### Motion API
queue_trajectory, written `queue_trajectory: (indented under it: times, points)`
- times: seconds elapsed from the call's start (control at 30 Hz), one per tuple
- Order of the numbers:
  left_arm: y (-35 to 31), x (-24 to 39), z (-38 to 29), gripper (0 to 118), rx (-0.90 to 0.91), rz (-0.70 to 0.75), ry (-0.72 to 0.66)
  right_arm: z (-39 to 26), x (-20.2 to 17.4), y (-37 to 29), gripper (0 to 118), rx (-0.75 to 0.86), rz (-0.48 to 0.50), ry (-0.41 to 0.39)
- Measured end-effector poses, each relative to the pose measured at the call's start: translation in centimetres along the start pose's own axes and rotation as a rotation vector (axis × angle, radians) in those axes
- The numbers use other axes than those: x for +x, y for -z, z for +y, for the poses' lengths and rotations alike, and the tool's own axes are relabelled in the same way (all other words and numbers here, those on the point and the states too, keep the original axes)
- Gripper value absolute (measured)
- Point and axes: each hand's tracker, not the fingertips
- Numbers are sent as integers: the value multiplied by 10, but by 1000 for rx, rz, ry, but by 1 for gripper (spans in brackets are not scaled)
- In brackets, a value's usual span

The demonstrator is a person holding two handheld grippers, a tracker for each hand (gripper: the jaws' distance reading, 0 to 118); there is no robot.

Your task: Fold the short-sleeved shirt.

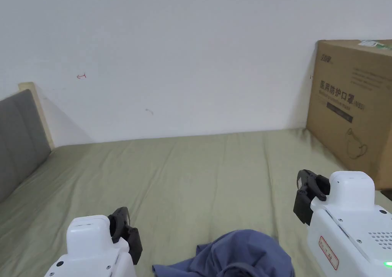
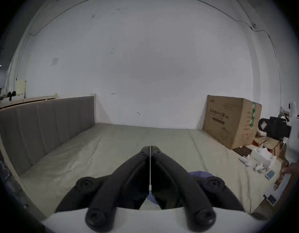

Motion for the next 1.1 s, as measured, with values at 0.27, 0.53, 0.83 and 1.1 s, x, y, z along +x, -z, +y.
queue_trajectory:
  times: [0.27, 0.53, 0.83, 1.1]
  points:
    - [148, -43, 2, 0, -767, -237, -303, 0, 5, 0, 1, -44, 37, 39]
    - [256, -47, -124, 104, -1060, -102, -193, -22, 18, 24, 1, -163, 62, 30]
    - [256, 17, -187, 88, -1027, -77, 99, -54, 44, 61, 1, -321, -8, 58]
    - [164, -1, -119, 6, -763, -248, 23, -75, 76, 167, 10, -619, 59, 261]
